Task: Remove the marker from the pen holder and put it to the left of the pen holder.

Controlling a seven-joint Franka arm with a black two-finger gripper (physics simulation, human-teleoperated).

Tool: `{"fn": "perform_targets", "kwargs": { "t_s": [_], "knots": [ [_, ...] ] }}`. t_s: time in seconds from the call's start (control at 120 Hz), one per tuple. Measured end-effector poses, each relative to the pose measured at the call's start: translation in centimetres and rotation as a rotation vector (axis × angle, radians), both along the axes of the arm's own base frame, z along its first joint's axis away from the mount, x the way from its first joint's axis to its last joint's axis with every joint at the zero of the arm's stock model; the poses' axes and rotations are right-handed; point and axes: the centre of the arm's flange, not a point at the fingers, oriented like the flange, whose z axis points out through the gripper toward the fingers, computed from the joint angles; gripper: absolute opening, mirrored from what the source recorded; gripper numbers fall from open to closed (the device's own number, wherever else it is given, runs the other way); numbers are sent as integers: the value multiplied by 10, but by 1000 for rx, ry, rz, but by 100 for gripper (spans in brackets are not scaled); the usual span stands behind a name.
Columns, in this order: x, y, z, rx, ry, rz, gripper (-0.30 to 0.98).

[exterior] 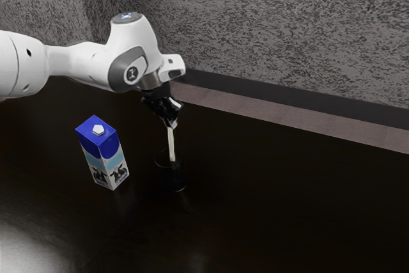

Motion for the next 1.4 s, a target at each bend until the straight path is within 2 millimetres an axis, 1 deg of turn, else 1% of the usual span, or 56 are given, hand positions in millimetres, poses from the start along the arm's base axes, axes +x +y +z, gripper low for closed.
{"fn": "perform_targets", "kwargs": {
  "t_s": [0.092,0.142,0.225,0.267,0.3,0.333,0.35,0.417,0.458,0.517,0.617,0.667,0.808,0.883,0.992,1.1,1.283,1.367,1.4],
  "knots": [
    [-9,8,44,8,-40,2,-9],
    [-12,14,63,11,-54,6,-9],
    [-13,28,87,16,-72,22,-10],
    [-10,42,96,20,-82,42,-10],
    [-5,57,99,24,-85,65,-10],
    [4,76,95,27,-79,91,-10],
    [9,85,90,29,-72,105,-10],
    [27,129,57,12,-20,175,-10],
    [33,154,38,-16,12,222,-10],
    [35,183,24,-72,40,285,-10],
    [37,215,12,-161,69,357,-10],
    [36,230,-1,-215,93,396,-10],
    [26,266,-37,-406,160,507,-10],
    [23,276,-52,-496,185,545,-10],
    [27,276,-69,-572,212,555,-10],
    [24,283,-78,-608,226,568,-9],
    [22,285,-79,-638,227,555,30],
    [22,285,-76,-641,222,545,42],
    [21,286,-70,-635,215,540,46]
  ]
}}
